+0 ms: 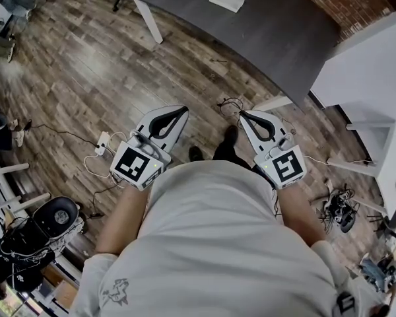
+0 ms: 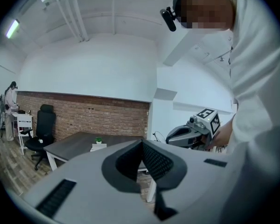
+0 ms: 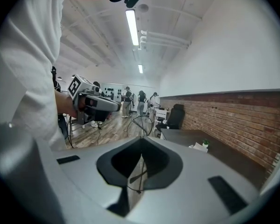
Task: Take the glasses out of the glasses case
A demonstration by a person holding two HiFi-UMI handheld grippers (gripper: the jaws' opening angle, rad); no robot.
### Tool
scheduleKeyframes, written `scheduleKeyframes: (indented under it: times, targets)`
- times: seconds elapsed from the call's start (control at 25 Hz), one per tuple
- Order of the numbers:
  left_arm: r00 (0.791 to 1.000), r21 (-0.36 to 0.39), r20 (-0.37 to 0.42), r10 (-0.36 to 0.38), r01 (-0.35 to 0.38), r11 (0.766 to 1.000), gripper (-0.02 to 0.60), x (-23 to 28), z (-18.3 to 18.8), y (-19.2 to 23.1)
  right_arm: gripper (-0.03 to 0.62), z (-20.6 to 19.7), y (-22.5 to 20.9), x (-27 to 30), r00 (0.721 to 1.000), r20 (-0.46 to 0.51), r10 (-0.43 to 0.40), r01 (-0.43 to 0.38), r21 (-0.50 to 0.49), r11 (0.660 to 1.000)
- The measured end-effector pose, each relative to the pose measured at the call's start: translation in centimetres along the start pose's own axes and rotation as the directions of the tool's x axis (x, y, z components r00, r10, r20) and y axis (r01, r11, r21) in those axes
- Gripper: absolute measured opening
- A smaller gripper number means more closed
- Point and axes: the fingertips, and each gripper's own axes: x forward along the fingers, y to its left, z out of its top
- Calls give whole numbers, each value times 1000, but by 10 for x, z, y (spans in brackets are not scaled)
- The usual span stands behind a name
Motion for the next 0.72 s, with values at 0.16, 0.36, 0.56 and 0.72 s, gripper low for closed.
scheduleKeyframes:
  times: [0.16, 0.36, 0.56, 0.72]
  targets:
    - [1000, -3, 8, 1, -1, 1000, 11, -8, -1, -1, 14, 3, 6, 1, 1000, 5, -5, 5, -5, 1000]
    - [1000, -5, 11, 3, -3, 1000, 11, -12, 0, 2, 14, 5, 11, 4, 1000, 2, -1, 1, -6, 1000]
    - [1000, -9, 12, 3, -3, 1000, 11, -13, -2, 4, 14, 5, 11, 5, 1000, 3, -7, 7, -8, 1000]
    - [1000, -9, 7, 0, 0, 1000, 11, -10, -2, 9, 14, 6, 6, 10, 1000, 1, -10, 10, -5, 1000]
